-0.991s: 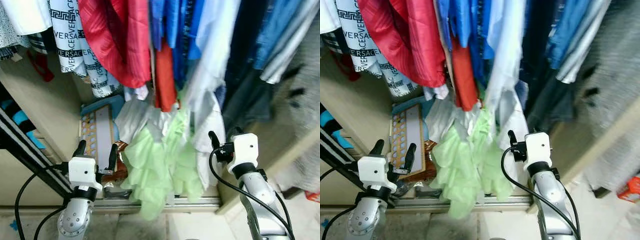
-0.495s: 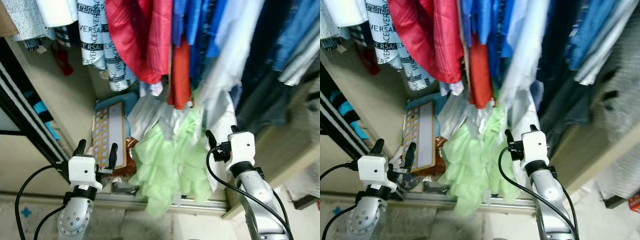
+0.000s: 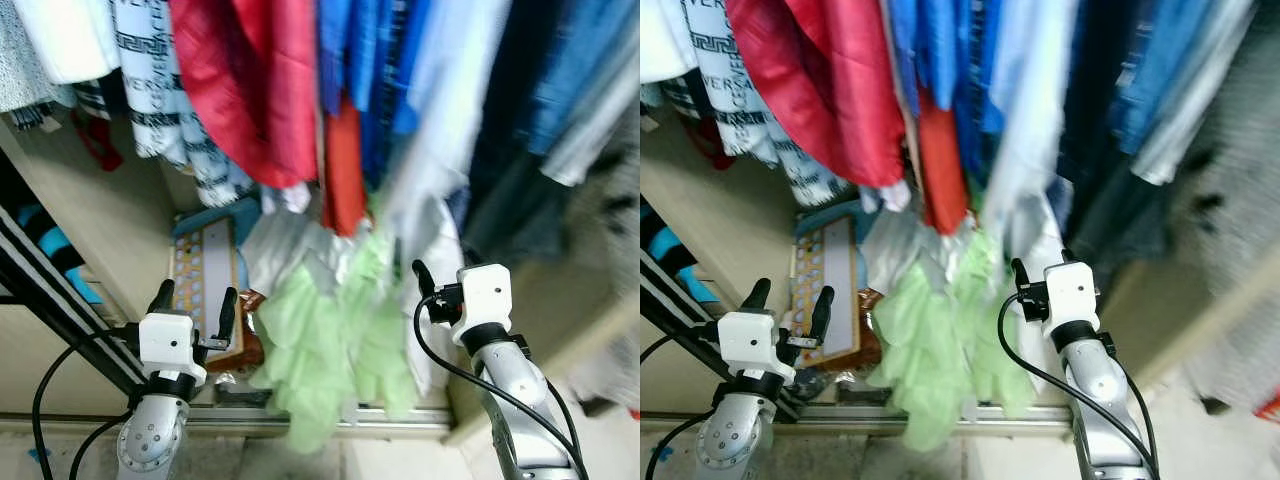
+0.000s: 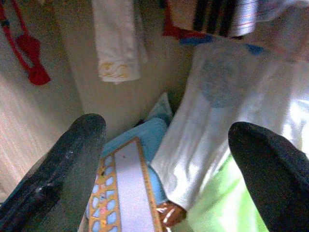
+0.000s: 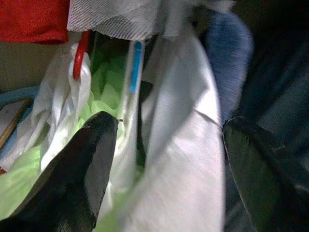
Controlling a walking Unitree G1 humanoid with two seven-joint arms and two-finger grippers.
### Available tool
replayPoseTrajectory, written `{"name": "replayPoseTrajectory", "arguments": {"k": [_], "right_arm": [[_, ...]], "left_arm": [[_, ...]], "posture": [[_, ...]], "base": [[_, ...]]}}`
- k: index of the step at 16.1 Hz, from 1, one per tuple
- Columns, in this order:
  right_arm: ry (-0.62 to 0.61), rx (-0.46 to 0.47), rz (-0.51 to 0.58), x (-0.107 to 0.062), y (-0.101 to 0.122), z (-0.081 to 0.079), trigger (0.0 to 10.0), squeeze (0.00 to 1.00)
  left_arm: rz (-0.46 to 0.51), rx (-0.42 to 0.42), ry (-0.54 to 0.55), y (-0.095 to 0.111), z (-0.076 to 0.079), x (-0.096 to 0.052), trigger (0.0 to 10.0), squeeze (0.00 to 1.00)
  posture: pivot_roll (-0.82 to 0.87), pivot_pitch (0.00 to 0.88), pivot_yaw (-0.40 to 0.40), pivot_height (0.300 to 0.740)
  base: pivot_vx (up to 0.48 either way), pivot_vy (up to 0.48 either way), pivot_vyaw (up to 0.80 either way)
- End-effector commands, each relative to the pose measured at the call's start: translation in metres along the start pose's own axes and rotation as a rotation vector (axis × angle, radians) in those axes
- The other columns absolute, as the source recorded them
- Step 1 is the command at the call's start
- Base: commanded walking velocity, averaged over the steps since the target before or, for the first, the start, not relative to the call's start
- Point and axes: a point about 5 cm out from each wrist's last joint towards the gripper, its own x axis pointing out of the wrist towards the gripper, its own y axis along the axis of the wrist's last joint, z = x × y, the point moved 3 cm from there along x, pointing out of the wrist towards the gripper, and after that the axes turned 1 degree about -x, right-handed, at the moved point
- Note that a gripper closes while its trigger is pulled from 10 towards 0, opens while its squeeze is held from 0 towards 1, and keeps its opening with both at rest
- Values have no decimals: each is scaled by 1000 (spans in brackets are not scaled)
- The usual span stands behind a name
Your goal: Clean up the room
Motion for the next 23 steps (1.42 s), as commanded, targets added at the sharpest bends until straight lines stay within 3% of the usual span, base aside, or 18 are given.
{"name": "replayPoseTrajectory", "arguments": {"k": [1,5,13,23], "right_arm": [[7,-1,9,2,2,-1,10000,0],[8,0,10,3,2,-2,10000,0],[10,21,4,0,0,-3,10000,0],[-20,59,10,-2,0,-5,10000,0]], "left_arm": [[-6,16,-9,-1,-1,1,10000,0],[-4,12,-6,0,-1,2,10000,0],[9,19,3,2,0,0,10000,0],[40,31,69,9,-12,10,10000,0]], "posture": [[-80,0,8,740],[-77,0,8,740],[-75,0,12,740],[-69,0,30,740]], "base": [[292,251,0],[297,123,0],[0,0,0],[0,0,0]]}}
